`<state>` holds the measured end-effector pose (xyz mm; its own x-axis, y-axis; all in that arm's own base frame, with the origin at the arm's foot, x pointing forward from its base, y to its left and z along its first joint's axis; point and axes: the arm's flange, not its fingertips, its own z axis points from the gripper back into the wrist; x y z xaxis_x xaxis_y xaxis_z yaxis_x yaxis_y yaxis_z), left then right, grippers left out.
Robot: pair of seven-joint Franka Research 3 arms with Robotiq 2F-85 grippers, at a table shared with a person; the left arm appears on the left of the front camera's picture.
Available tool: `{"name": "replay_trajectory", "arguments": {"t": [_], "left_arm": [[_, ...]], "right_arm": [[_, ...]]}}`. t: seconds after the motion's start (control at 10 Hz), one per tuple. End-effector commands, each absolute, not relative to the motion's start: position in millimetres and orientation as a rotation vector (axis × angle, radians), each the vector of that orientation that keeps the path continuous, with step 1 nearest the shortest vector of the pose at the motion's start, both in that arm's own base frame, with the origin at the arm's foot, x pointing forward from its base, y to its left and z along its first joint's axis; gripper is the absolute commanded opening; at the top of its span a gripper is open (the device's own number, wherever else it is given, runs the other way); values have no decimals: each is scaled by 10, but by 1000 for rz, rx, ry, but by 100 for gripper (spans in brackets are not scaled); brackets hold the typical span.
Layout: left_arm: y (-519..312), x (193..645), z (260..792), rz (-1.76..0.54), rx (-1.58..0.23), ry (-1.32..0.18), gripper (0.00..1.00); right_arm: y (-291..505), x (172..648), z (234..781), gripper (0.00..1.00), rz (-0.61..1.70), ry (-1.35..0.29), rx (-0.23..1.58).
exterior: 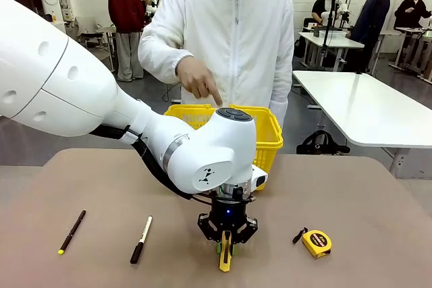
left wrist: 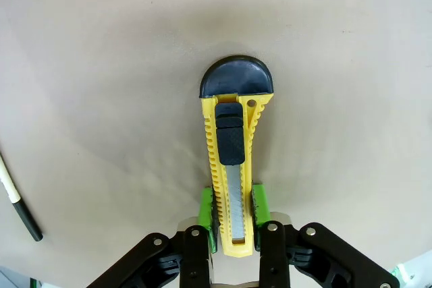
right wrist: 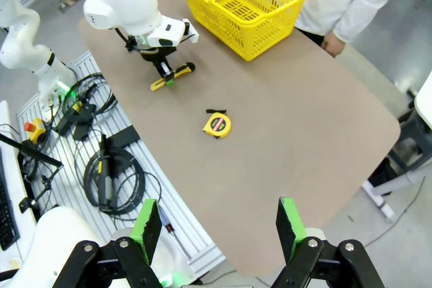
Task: Place the items the person wants into the basket.
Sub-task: Pick up the item the person points to and place it in the Market Basket.
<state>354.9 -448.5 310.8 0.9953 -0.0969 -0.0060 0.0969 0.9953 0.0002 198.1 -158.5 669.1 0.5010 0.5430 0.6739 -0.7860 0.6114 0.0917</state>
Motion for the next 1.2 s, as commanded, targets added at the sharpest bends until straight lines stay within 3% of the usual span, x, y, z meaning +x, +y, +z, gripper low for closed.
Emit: {"name": "replay_trajectory", "arguments": {"t": [0.0, 0.2, 0.7, 1.1], "left_arm": [[-4471, 3548, 3084, -114, -8, 36, 0], [-4395, 3559, 3544, -144, -43, 9, 0], [-4143, 3520, 5506, -278, 2, 25, 0], [-4047, 3483, 5828, -326, -52, 1, 0]], "right_arm": [[-1578, 1996, 6692, 89, 850, -659, 443], [-1578, 1996, 6692, 89, 850, -659, 443], [-1578, 1996, 6692, 89, 850, -659, 443], [-1578, 1996, 6692, 89, 850, -659, 443]]}}
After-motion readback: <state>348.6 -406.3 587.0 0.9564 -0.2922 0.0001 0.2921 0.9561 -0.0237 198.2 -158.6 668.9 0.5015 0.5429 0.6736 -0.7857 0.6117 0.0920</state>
